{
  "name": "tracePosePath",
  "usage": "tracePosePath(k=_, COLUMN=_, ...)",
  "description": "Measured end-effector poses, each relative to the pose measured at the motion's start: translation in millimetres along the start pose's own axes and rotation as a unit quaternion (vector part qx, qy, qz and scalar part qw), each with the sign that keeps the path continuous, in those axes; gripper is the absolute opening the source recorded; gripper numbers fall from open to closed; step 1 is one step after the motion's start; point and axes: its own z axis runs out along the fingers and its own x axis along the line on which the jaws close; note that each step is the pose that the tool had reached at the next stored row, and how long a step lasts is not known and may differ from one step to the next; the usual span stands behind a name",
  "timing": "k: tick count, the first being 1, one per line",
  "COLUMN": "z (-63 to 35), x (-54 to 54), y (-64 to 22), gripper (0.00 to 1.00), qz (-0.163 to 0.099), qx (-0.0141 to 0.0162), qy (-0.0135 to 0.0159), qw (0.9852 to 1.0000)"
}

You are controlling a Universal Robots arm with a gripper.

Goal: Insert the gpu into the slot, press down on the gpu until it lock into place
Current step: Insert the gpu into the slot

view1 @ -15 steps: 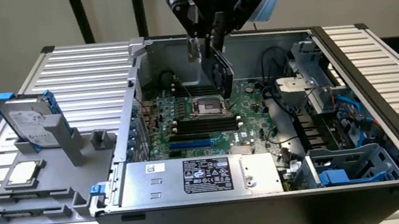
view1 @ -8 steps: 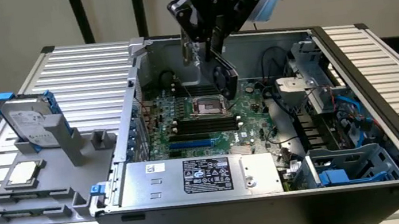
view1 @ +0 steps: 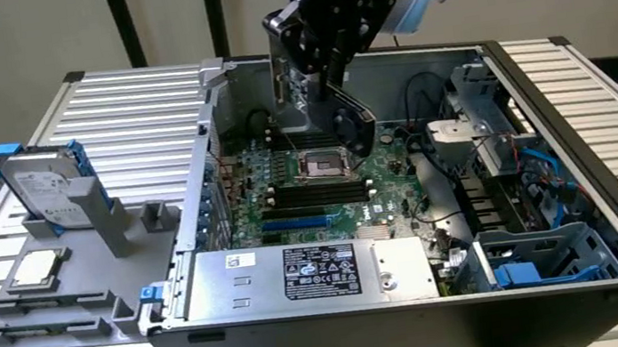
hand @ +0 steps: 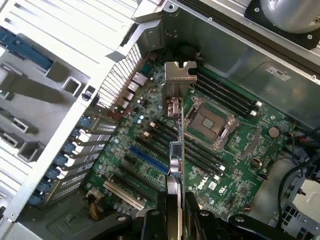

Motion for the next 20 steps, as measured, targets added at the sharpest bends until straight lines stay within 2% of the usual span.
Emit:
tracePosePath(k=5, z=0.4, x=0.0, y=0.0, gripper=0.26, qz=-0.046, qx=0.0018, qy=0.0035, qw=0.9990)
tracePosePath(k=10, z=0.8, x=-0.1, y=0.0, gripper=0.26, qz=-0.091, qx=0.0036, qy=0.0070, qw=0.9959)
tracePosePath(k=15, z=1.6, x=-0.1, y=-0.1, gripper=0.26, qz=-0.136, qx=0.0053, qy=0.0105, qw=0.9907)
tracePosePath(k=20, z=2.5, x=-0.2, y=-0.2, gripper=0.26, qz=-0.180, qx=0.0071, qy=0.0139, qw=0.9835)
